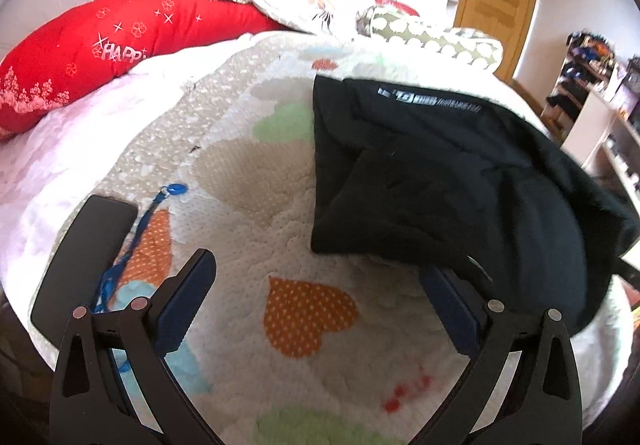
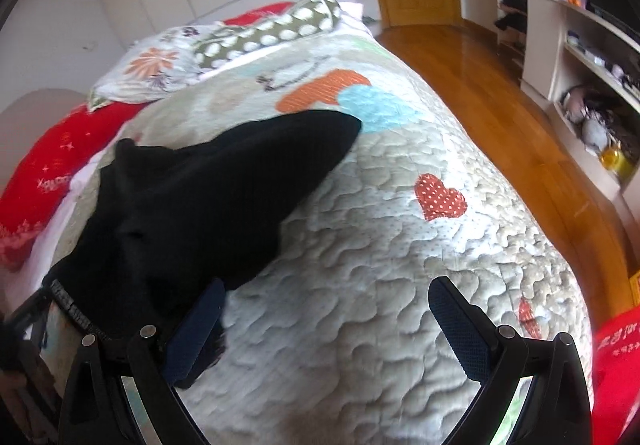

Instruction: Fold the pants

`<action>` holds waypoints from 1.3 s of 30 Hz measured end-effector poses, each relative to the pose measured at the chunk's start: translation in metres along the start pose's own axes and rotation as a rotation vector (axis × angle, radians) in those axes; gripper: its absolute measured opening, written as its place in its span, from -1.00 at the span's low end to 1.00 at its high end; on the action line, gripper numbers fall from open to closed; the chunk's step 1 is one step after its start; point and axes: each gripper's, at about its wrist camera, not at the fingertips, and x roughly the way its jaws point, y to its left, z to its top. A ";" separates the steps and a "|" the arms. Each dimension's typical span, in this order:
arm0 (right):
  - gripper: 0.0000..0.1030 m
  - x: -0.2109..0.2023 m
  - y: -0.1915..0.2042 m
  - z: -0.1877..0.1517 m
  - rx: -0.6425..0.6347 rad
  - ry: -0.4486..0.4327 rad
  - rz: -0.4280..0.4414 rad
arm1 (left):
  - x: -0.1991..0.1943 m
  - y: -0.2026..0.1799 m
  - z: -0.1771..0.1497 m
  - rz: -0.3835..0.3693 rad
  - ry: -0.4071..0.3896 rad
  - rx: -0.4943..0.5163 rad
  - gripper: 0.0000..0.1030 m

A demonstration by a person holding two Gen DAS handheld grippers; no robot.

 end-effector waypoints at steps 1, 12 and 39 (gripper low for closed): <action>0.98 -0.003 0.004 0.000 -0.015 -0.001 0.006 | -0.005 0.000 0.000 -0.011 -0.005 -0.006 0.98; 0.94 -0.019 0.058 0.021 -0.198 -0.114 -0.009 | -0.015 -0.019 0.004 -0.095 -0.007 0.003 0.98; -0.61 0.062 0.030 0.181 -0.281 -0.170 -0.263 | 0.044 -0.023 -0.013 -0.069 0.130 -0.001 0.98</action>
